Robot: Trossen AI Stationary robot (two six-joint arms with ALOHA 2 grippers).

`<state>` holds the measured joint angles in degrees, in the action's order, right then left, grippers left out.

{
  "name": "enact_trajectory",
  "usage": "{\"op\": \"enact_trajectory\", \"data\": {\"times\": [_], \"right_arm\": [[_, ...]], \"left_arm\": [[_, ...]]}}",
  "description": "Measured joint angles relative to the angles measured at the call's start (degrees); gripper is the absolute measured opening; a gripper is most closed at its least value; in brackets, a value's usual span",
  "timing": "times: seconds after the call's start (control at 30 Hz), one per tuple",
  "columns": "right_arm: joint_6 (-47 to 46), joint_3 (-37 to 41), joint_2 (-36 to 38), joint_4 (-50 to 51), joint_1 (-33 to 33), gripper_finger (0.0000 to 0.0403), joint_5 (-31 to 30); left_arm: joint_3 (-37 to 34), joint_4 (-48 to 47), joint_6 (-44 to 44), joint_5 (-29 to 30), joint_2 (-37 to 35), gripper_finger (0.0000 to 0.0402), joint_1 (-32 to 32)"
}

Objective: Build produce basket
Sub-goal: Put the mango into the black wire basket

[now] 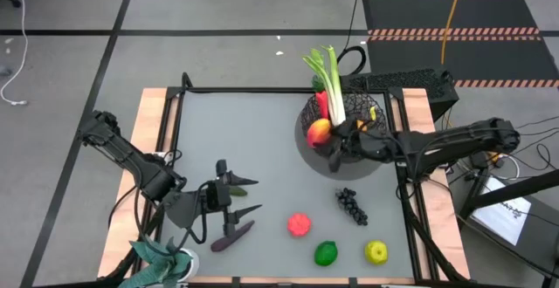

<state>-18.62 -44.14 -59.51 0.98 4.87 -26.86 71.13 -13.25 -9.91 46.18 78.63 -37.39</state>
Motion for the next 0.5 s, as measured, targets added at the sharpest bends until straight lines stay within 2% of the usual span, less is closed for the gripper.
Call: {"op": "enact_trajectory", "data": {"times": [0.17,0.33,0.5], "right_arm": [[0.02,0.0,1.69,9.36,-2.3,0.026,-5.72],[-0.23,0.0,1.68,13.47,-4.57,0.026,-13.72],[-0.22,2.96,1.35,14.13,-7.16,0.026,-15.05]], "left_arm": [[0.0,-1.02,-2.71,0.01,0.0,0.0278,-0.21],[0.0,-2.0,-4.4,-0.01,0.0,0.0278,-0.21],[0.0,-1.98,-4.83,-0.01,0.0,0.0278,-0.2]]}}
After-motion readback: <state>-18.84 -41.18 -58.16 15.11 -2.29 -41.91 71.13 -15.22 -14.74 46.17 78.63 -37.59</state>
